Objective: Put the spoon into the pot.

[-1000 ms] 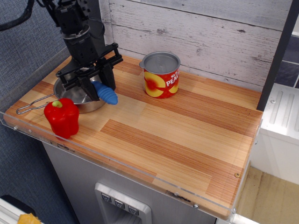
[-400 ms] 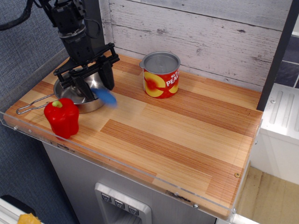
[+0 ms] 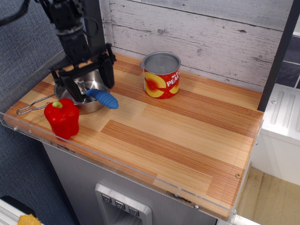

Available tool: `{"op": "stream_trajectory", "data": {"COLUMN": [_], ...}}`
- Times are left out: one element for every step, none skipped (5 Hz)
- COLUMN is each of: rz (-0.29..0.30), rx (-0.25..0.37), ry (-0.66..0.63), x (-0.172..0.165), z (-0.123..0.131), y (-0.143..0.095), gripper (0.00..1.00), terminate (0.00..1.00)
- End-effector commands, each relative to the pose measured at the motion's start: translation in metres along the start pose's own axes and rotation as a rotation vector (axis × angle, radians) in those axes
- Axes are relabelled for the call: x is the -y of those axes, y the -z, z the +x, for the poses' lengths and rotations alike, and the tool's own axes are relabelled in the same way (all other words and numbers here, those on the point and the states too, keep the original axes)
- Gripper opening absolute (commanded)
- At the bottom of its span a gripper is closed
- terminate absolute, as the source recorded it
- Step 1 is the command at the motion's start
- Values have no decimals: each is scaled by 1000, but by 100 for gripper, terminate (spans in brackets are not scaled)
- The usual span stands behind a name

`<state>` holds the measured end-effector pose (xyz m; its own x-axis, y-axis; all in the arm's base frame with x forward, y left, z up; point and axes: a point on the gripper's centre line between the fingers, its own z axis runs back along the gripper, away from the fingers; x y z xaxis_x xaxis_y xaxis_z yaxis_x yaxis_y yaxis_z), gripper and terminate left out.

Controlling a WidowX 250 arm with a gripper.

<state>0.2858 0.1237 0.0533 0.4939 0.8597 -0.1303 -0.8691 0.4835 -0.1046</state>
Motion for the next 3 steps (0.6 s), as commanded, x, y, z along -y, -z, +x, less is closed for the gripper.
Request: {"op": "stream_trajectory", "data": {"rz": [8,201,180], "rx": [124,160,213], "ry": [159,411,564], "x": [13,32,48], "z": [-7,-1,9], "y": [-44,-57,-69], "gripper": [100,100,100], "terminate": [0,0,0]}}
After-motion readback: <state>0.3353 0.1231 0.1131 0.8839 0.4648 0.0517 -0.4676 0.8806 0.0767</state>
